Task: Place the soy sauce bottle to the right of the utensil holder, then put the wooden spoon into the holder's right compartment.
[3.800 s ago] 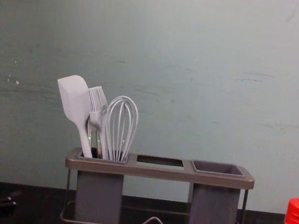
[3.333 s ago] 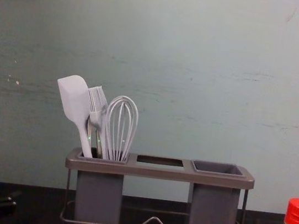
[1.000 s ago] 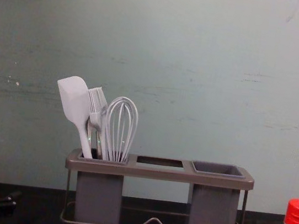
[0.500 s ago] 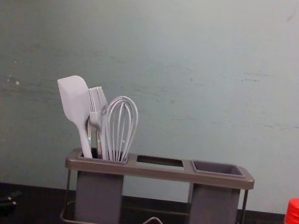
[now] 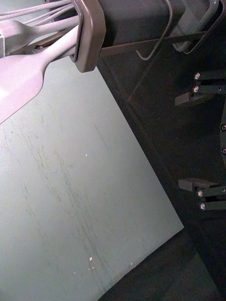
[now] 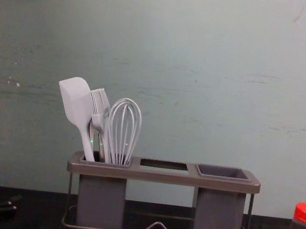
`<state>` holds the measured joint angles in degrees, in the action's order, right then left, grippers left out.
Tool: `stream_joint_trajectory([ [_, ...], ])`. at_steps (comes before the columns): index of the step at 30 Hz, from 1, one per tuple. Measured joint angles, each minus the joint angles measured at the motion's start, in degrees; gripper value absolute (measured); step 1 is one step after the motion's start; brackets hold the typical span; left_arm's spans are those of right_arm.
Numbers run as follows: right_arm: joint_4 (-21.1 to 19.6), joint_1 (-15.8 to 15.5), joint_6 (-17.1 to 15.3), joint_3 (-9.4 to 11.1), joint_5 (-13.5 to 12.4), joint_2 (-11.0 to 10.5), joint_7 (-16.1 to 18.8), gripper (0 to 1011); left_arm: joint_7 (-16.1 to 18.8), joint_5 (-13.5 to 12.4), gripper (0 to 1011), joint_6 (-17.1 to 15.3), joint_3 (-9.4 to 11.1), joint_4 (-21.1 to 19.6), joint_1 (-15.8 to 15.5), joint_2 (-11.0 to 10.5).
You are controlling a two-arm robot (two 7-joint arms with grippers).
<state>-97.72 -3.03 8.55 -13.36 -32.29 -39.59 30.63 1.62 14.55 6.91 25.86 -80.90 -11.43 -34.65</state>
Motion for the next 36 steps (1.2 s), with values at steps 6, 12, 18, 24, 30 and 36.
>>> stream_joint_trajectory([
  [6, 1.8, 0.8, -0.1, 0.2, 0.4, 2.8, 0.6, 1002, 0.0, 0.0, 1005, 0.0, 0.0, 0.0, 0.0, 0.0],
  [12, 2.4, 1.1, -0.1, 0.2, 0.8, 3.7, 0.8, 1002, 0.0, 0.0, 1005, 0.0, 0.0, 0.0, 0.0, 0.0],
  [18, 2.9, 1.7, -0.2, -0.1, 1.2, 4.5, 0.8, 1002, 0.0, 0.0, 1005, 0.0, 0.0, 0.0, 0.0, 0.0],
  [24, 3.4, 2.2, -0.4, -0.3, 1.4, 5.2, 0.8, 917, 0.0, 0.0, 1005, 0.0, 0.0, 0.0, 0.0, 0.0],
  [30, 3.6, 2.4, -0.6, -0.4, 1.6, 5.3, 0.7, 749, 0.0, 0.0, 1005, 0.0, 0.0, 0.0, 0.0, 0.0],
  [36, 3.5, 2.4, -0.6, -0.4, 1.5, 5.3, 0.7, 552, 0.0, 0.0, 1005, 0.0, 0.0, 0.0, 0.0, 0.0],
])
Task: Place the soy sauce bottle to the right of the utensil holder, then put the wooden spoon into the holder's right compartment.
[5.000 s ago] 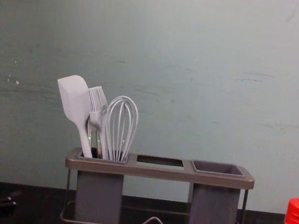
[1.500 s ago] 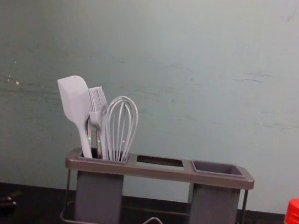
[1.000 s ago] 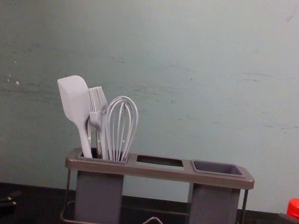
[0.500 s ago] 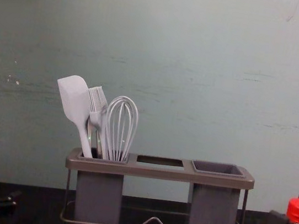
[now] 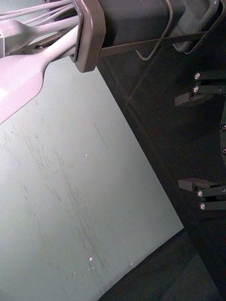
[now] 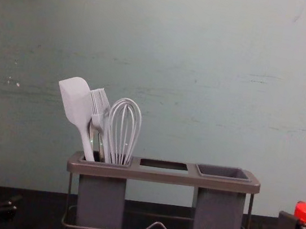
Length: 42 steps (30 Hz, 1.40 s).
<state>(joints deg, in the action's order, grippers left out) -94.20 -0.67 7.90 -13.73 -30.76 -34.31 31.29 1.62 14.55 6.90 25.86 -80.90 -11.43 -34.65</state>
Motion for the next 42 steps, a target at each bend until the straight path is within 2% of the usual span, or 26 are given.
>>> stream_joint_trajectory([
  [4, 0.0, 0.0, 0.0, 0.0, 0.0, 0.0, 0.0, 479, 0.0, 0.0, 1005, 0.0, 0.0, 0.0, 0.0, 0.0],
  [5, 0.0, 0.0, 0.0, 0.0, 0.0, 0.0, 0.0, 409, 0.0, 0.0, 1005, 0.0, 0.0, 0.0, 0.0, 0.0],
  [6, 0.0, 0.0, 0.0, 0.0, 0.0, 0.0, 0.0, 385, 0.0, 0.0, 1005, 0.0, 0.0, 0.0, 0.0, 0.0],
  [34, -0.1, -0.1, 0.1, 0.0, -0.1, -0.1, -0.1, 381, 0.0, 0.0, 1005, 0.0, 0.0, 0.0, 0.0, 0.0],
  [42, -1.4, -0.6, -0.1, 1.1, -0.8, -0.9, 0.1, 382, 0.0, 0.0, 1005, 0.0, 0.0, 0.0, 0.0, 0.0],
])
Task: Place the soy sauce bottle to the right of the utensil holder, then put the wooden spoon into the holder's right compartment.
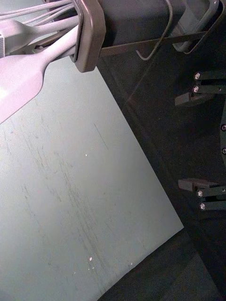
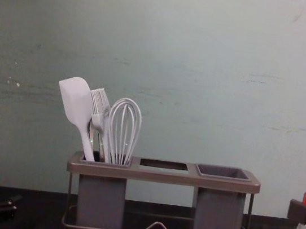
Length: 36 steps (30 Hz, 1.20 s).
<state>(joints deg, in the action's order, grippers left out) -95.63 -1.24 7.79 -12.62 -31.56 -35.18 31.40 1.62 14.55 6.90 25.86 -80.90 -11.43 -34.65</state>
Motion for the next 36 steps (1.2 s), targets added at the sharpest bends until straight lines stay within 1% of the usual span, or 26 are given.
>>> stream_joint_trajectory([
  [9, -1.2, -0.9, -0.1, 2.2, -1.2, -1.4, 0.2, 381, 0.0, 0.0, 1005, 0.0, 0.0, 0.0, 0.0, 0.0],
  [13, -1.1, -1.0, 0.0, 2.6, -1.4, -1.7, 0.5, 382, 0.0, 0.0, 1005, 0.0, 0.0, 0.0, 0.0, 0.0],
  [17, -0.2, -0.4, 0.1, 2.9, -1.8, -1.9, 1.0, 382, 0.0, 0.0, 1005, 0.0, 0.0, 0.0, 0.0, 0.0],
  [24, 2.2, 1.7, 0.6, 2.8, -2.1, -1.4, 1.7, 382, 0.0, 0.0, 1005, 0.0, 0.0, 0.0, 0.0, 0.0],
  [26, 3.3, 2.8, 0.7, 2.6, -2.1, -1.0, 1.9, 382, 0.0, 0.0, 1005, 0.0, 0.0, 0.0, 0.0, 0.0],
  [31, 5.3, 5.0, 0.7, 1.8, -1.8, -0.3, 2.0, 382, 0.0, 0.0, 1005, 0.0, 0.0, 0.0, 0.0, 0.0],
  [36, 6.2, 5.9, 0.8, 1.2, -1.4, 0.1, 2.1, 382, 0.0, 0.0, 1005, 0.0, 0.0, 0.0, 0.0, 0.0],
])
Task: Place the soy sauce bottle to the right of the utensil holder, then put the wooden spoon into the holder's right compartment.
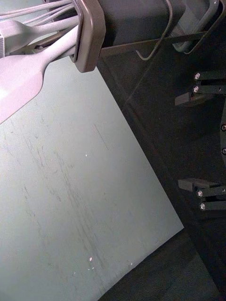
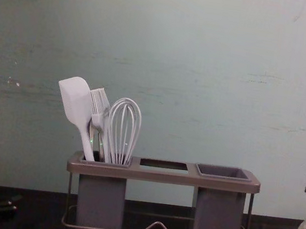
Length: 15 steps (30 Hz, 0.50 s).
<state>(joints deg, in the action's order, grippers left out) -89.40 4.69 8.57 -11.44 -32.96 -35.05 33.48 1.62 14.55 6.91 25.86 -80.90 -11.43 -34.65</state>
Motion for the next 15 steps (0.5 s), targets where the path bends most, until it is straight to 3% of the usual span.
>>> stream_joint_trajectory([
  [15, 1.9, 1.8, -0.5, -0.7, 1.0, 0.6, -0.3, 382, 0.0, 0.0, 1005, 0.0, 0.0, 0.0, 0.0, 0.0],
])
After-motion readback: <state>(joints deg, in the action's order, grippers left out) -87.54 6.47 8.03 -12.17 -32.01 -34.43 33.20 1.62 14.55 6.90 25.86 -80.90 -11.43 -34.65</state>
